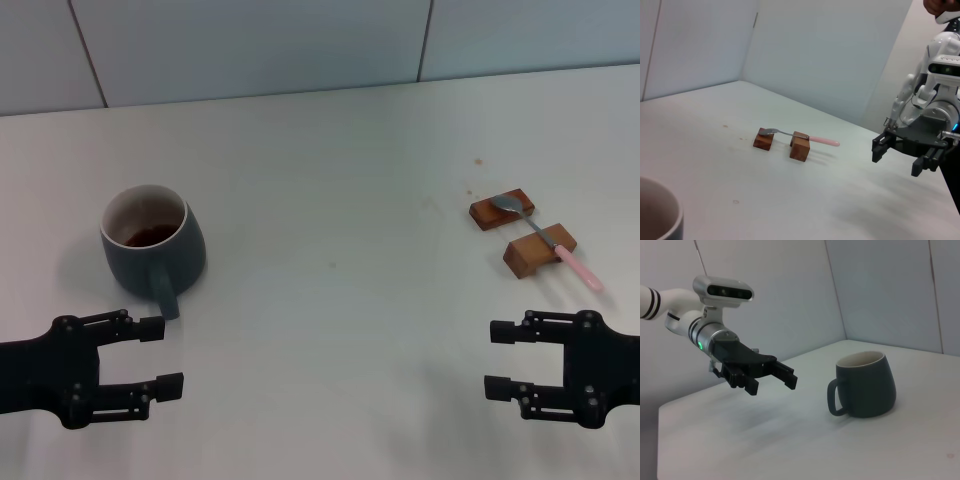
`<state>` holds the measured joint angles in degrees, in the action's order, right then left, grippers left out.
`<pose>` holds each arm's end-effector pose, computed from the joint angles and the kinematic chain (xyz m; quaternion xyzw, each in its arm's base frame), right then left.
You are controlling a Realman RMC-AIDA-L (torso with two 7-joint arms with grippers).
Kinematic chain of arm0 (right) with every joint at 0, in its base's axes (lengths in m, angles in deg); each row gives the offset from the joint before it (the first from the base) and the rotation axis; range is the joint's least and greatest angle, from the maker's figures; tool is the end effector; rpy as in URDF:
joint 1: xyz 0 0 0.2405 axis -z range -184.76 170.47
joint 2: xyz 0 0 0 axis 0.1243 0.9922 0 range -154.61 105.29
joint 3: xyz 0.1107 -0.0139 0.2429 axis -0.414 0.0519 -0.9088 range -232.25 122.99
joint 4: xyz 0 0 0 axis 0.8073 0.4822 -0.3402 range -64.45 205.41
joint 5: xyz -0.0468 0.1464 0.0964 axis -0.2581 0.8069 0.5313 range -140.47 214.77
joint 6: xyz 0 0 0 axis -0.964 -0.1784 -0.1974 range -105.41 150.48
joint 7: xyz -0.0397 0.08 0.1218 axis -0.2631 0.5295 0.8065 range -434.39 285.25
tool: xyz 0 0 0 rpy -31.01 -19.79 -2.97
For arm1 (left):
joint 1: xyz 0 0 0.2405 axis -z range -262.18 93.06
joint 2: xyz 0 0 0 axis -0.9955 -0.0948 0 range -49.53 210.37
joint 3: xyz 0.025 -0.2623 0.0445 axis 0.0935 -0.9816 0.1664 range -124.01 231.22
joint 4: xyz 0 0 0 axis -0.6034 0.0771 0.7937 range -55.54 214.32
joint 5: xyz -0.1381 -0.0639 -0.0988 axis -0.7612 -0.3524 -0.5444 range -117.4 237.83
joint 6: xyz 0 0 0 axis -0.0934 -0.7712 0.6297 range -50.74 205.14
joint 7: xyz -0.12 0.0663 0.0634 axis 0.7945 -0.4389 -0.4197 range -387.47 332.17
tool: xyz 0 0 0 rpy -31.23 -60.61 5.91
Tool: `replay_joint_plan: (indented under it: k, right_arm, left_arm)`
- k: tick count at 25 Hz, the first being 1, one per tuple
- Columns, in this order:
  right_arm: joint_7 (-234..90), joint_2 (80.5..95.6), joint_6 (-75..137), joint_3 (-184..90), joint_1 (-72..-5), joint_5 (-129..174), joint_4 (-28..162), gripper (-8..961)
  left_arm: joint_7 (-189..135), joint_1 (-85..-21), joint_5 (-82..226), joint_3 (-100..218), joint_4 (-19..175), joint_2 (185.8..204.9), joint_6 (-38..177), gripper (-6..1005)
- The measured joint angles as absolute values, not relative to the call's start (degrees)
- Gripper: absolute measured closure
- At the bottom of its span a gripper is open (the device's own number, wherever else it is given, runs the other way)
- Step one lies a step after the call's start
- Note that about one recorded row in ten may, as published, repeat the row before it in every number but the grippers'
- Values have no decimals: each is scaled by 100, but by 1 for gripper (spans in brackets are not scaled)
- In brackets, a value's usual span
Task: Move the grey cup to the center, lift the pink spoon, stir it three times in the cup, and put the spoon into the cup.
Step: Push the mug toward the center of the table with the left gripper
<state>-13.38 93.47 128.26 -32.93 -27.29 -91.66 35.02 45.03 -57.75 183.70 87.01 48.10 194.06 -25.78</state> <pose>0.3071 0.2276 0.0045 -0.9398 0.1877 0.2583 0.1215 -0.2859 0.2638 0.0095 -0.9470 -0.2142 -0.2345 0.0476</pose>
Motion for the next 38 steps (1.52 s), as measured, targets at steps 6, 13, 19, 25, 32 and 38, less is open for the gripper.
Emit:
replay_joint_plan:
  k: [6,13,19,25,32,38]
  right_arm:
    - [-1338,9346,12822,-3293,-2723,-9170,3501,292]
    - [-1338,9346,12817,-3293,-2734,-9171,3497,292]
    - [-1338,9346,12817,-3292,-2746,-9171,3497,292]
    - [-1339,9346,12817,-3292,-2758,-9171,3505,292]
    - [-1338,9346,12817,-3292,-2765,-9160,3507,291]
    - [-1339,9346,12818,-3292,-2774,-9152,3506,291]
  left_arm:
    - [4503,-5764,18378,8703,4804,19406,-2580,210]
    - [4504,-5749,18381,8710,4800,19406,-2581,237]
    - [4503,-5749,18381,8708,4801,19415,-2581,259]
    - [4502,-5762,18379,8690,4802,19425,-2581,281]
    - [4503,-5770,18378,8687,4802,19431,-2580,308]
    - [4504,-5767,18378,8714,4802,19449,-2571,330]
